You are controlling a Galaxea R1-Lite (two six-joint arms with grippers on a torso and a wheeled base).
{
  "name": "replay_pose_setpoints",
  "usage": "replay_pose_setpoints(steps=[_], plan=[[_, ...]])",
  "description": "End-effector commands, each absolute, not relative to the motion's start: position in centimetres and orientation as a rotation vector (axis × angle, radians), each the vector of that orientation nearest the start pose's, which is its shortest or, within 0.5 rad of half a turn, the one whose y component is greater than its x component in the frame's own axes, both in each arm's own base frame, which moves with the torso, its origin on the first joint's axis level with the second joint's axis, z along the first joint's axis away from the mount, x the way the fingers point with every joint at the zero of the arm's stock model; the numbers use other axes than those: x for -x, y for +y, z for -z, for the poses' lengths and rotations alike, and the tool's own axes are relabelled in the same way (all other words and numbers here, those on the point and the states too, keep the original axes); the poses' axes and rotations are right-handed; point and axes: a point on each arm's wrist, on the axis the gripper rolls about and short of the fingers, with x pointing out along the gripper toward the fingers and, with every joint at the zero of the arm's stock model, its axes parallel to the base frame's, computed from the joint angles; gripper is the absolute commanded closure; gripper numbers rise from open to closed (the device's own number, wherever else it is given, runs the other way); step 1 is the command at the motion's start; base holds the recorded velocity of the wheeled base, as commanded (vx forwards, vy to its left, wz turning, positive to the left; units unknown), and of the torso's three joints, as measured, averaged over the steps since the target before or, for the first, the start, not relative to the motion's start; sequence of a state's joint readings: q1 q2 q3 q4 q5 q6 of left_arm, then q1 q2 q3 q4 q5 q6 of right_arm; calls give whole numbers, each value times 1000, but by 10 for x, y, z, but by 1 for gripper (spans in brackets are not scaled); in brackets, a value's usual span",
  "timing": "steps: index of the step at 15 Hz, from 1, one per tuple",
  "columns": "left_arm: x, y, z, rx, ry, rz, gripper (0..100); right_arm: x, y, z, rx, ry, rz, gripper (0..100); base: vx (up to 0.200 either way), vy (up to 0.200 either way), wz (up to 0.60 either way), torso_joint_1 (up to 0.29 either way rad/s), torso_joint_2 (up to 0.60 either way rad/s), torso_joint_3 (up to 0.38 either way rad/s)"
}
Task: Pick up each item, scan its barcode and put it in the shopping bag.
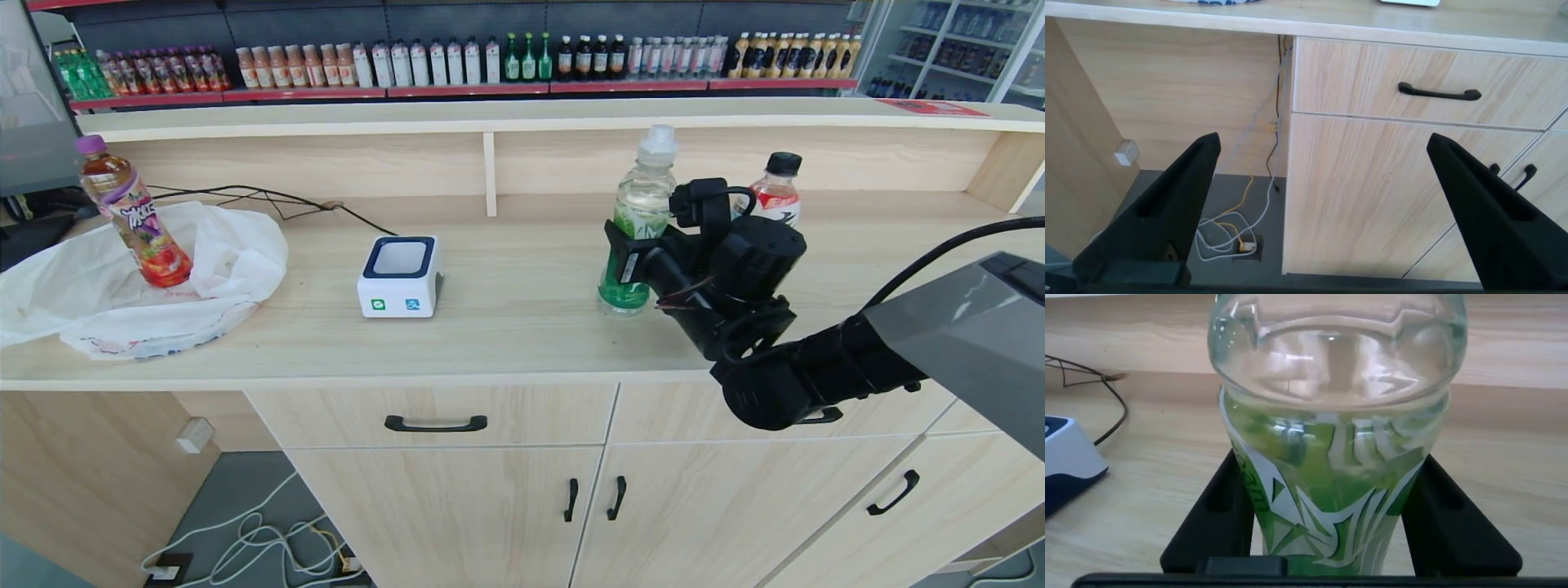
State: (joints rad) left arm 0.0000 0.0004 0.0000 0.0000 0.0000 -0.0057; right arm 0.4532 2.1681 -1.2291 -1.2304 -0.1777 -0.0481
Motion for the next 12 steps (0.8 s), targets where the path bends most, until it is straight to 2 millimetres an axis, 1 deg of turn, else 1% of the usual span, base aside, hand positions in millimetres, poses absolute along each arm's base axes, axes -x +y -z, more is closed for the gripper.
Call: replay_pose_setpoints(steps=[1,4,7,9,11,12], plan=[[23,0,-75,6,0,0,0,-387,184,-186,-49,-296,-267,100,0,0,0,0,0,0],[23,0,-75,5,0,0,0,-382,182,-194,-54,-313,-265,100,0,0,0,0,0,0],[23,0,-75,6,0,0,0,-374,180,-207,-59,-335,-259,100,0,0,0,0,0,0],[23,0,-75,5,0,0,0,-363,178,-216,-64,-345,-264,100,0,0,0,0,0,0],[23,0,-75,2,0,0,0,-348,178,-224,-72,-349,-254,100,0,0,0,0,0,0],[23,0,-75,2,0,0,0,-337,180,-233,-83,-357,-229,100,0,0,0,0,0,0]])
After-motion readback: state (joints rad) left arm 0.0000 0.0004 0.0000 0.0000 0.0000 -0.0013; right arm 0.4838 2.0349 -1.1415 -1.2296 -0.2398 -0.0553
